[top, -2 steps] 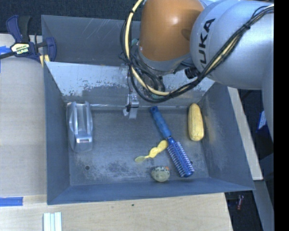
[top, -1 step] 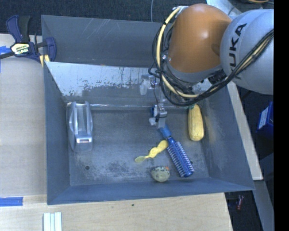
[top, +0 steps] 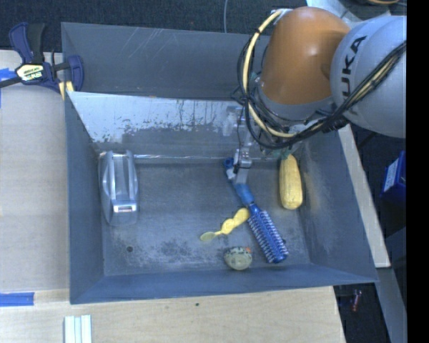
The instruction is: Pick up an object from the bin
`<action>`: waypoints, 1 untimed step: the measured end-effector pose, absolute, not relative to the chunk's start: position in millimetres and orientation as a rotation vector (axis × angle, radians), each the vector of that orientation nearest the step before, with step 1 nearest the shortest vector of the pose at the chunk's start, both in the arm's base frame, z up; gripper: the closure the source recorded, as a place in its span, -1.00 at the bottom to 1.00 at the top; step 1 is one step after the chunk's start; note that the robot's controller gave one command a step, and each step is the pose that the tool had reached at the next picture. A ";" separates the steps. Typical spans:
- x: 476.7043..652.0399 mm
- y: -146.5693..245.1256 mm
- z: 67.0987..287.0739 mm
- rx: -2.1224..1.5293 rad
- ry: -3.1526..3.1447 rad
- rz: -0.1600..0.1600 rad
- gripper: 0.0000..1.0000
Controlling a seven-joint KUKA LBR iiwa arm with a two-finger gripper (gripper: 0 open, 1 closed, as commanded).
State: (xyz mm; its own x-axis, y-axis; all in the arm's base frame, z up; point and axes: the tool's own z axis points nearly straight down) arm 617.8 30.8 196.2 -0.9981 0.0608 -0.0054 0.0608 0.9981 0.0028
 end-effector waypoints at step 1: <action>614.1 -0.8 188.7 0.179 3.132 0.002 -1.00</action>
Offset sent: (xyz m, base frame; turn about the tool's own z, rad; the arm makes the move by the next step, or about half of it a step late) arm -0.0258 -0.1026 -0.0514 -0.0672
